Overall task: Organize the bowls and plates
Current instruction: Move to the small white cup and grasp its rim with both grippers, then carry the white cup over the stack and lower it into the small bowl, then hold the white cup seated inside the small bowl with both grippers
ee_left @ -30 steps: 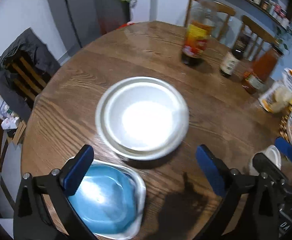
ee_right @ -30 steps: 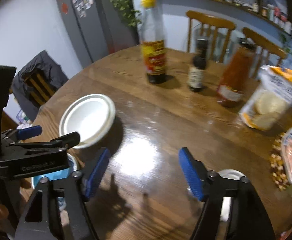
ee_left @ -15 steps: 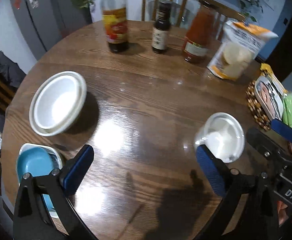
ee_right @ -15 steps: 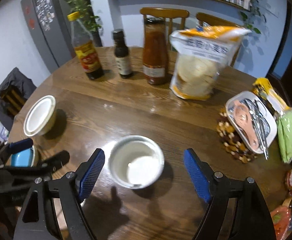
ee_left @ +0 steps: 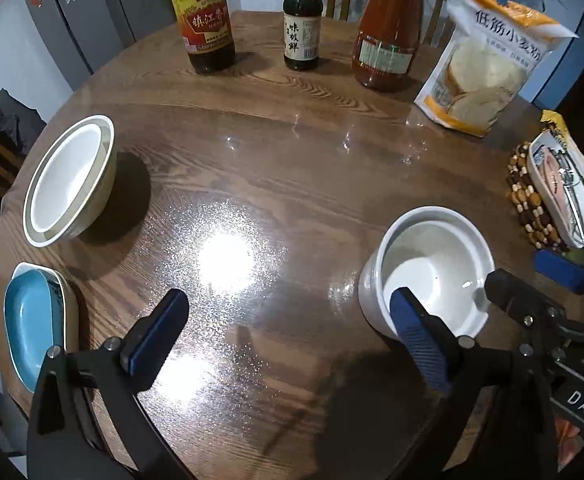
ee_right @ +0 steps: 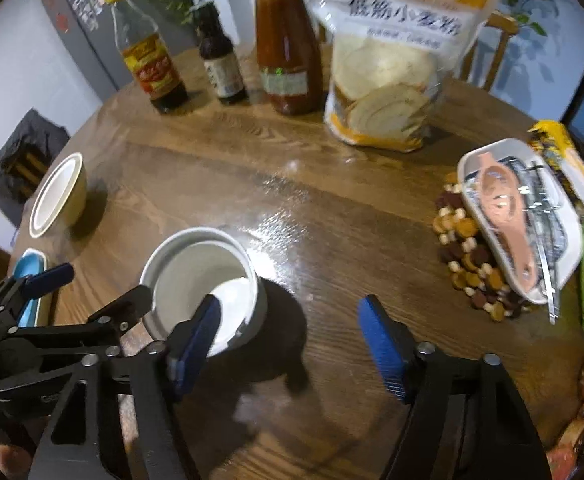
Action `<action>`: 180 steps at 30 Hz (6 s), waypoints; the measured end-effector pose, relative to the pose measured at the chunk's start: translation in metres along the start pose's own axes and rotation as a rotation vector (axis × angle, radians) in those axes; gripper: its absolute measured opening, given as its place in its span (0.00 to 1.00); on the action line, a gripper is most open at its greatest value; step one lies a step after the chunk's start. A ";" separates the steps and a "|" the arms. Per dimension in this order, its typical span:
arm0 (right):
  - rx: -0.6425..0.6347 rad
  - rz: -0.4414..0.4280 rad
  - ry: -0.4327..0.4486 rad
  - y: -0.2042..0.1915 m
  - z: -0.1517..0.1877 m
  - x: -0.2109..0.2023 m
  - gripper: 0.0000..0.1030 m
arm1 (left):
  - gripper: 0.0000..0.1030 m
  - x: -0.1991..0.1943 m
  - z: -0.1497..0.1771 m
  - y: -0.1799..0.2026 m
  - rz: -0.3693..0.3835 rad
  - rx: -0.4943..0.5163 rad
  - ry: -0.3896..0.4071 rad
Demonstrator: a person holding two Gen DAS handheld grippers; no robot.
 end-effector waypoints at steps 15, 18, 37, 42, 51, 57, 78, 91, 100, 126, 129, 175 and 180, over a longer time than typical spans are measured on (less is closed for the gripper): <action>-0.139 -0.100 -0.069 -0.022 -0.010 0.029 0.12 | 0.70 0.013 0.005 0.011 -0.058 -0.015 -0.057; -0.137 -0.108 -0.070 -0.023 -0.011 0.032 0.12 | 0.57 0.017 0.005 0.017 -0.041 -0.014 -0.073; -0.061 -0.178 -0.047 -0.021 -0.008 0.034 0.11 | 0.13 0.030 0.010 0.036 0.096 -0.038 -0.143; -0.046 -0.203 -0.047 -0.025 -0.006 0.033 0.11 | 0.10 0.028 0.010 0.034 0.098 -0.043 -0.138; -0.046 -0.210 -0.033 -0.037 -0.007 0.026 0.11 | 0.10 0.014 0.013 0.021 0.095 -0.051 -0.120; -0.076 -0.223 -0.021 -0.061 -0.020 0.022 0.11 | 0.10 0.000 0.002 -0.004 0.079 -0.078 -0.093; -0.273 -0.299 0.056 -0.234 -0.135 0.020 0.11 | 0.10 -0.053 -0.093 -0.178 -0.007 -0.220 0.046; -0.221 -0.309 0.019 -0.267 -0.178 0.068 0.11 | 0.10 -0.012 -0.139 -0.223 -0.007 -0.197 -0.005; -0.200 -0.289 -0.028 -0.268 -0.178 0.094 0.11 | 0.10 0.016 -0.138 -0.229 0.014 -0.184 -0.057; -0.182 -0.274 -0.072 -0.271 -0.175 0.113 0.11 | 0.10 0.036 -0.136 -0.232 0.029 -0.180 -0.096; -0.182 -0.273 -0.071 -0.270 -0.175 0.113 0.11 | 0.10 0.037 -0.135 -0.231 0.031 -0.179 -0.098; -0.213 -0.246 -0.052 -0.267 -0.171 0.109 0.11 | 0.13 0.044 -0.131 -0.222 0.043 -0.130 -0.103; -0.226 -0.241 -0.050 -0.265 -0.169 0.108 0.11 | 0.14 0.044 -0.130 -0.218 0.032 -0.119 -0.086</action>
Point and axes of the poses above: each gripper's, at about its wrist camera, not at the fingertips, and x roughly the way its jaws point, y to its right, z to its underside, the point moved 9 cm from there along x, roughly the way its jaws point, and after that the axes turned 12 degrees about -x, right-handed, at the moved point
